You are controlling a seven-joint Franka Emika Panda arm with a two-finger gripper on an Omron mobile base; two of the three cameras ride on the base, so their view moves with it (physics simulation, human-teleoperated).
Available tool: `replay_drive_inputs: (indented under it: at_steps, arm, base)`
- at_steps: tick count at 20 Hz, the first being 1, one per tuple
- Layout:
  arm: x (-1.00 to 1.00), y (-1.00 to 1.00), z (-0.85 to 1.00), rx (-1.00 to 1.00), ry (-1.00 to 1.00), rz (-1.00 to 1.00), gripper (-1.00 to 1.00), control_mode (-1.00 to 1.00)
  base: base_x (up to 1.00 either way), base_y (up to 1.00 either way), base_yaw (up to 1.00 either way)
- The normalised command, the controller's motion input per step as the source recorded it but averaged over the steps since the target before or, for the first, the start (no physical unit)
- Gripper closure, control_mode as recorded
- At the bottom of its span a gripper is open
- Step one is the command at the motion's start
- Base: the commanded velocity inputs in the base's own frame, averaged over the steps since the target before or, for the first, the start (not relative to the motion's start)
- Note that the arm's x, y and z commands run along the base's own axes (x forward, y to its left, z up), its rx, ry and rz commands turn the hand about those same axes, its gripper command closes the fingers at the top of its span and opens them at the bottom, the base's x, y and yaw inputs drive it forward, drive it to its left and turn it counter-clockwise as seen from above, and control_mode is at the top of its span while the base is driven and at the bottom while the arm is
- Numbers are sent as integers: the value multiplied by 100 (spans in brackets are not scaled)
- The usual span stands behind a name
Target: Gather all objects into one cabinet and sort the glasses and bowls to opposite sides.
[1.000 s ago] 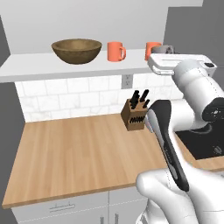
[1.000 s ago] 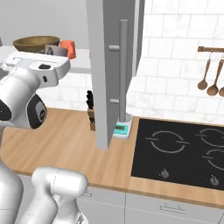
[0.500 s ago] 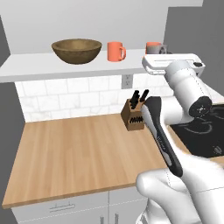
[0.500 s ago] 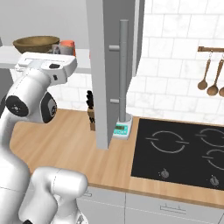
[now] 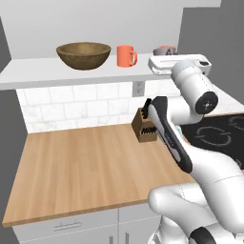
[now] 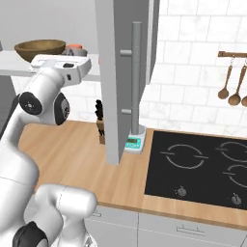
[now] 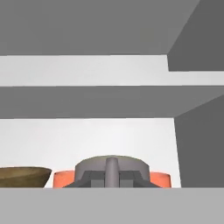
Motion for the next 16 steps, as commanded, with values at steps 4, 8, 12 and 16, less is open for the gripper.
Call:
replay_drive_inputs:
  at_steps: [4, 8, 12, 16]
  arm:
    - [48, 0, -23, -4, 0, 0, 100, -100]
    - [47, 7, -7, -1, 0, 0, 100, -100]
    - [51, 14, -4, -1, 0, 0, 100, -100]
    - [40, 11, -6, -1, 0, 0, 100, -100]
  base:
    - [0, 0, 0]
    - [0, 0, 0]
    - [0, 0, 0]
    - [0, 0, 0]
